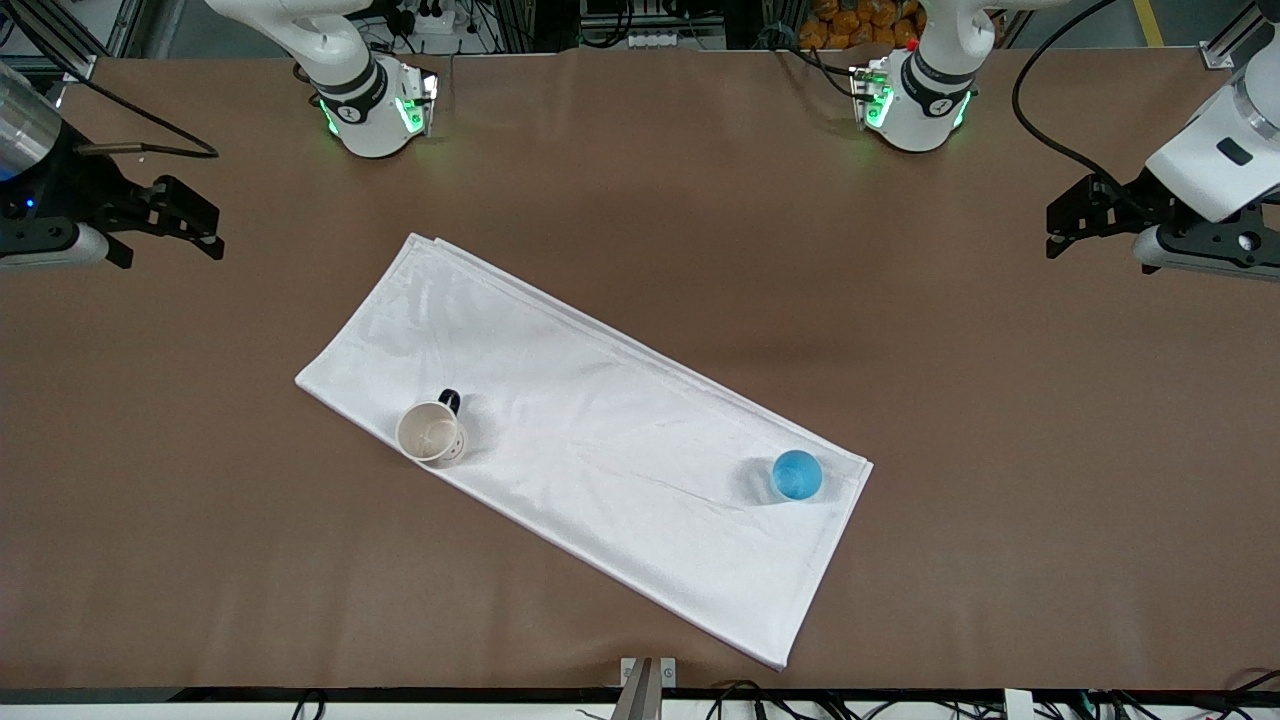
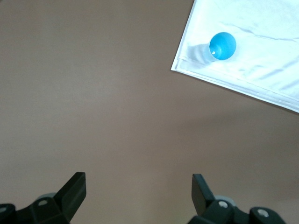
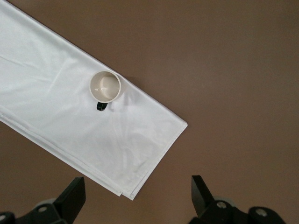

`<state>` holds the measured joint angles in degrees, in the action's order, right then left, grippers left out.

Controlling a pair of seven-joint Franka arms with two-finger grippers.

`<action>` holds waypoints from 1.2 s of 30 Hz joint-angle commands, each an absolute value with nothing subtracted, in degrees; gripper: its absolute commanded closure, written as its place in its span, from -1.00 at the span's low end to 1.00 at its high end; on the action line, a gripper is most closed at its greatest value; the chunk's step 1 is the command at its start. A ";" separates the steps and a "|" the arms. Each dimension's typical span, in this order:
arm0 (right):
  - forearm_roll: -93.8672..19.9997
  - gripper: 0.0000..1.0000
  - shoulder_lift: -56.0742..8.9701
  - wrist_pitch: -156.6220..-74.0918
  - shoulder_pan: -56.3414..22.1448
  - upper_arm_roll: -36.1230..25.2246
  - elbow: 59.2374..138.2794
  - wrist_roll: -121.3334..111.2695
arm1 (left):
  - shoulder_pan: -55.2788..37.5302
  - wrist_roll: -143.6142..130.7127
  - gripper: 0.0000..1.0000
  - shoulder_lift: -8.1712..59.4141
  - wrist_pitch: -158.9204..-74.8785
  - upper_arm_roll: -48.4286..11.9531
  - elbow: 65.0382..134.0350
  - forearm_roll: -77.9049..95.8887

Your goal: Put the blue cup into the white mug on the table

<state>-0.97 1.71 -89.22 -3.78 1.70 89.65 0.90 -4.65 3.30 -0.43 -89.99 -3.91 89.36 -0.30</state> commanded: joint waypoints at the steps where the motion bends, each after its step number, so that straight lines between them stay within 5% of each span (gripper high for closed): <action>1: -2.11 -1.00 1.85 -88.86 -4.22 0.88 89.74 -0.09 | -4.66 2.37 -1.00 0.09 -88.77 -3.95 87.98 0.53; 14: -2.11 -1.00 1.85 -88.86 -4.31 0.97 90.00 -0.09 | -5.98 0.18 -1.00 5.62 -89.29 -5.98 87.89 -5.44; 23: -2.11 -1.00 1.67 -90.78 -5.01 1.23 94.03 -0.09 | -8.70 -10.19 -1.00 14.75 -97.63 -6.06 86.05 -3.08; 36: -1.41 -1.00 -1.66 -112.39 -6.68 4.48 111.44 8.85 | -12.13 -21.08 -1.00 25.57 -112.22 -6.06 85.78 -1.67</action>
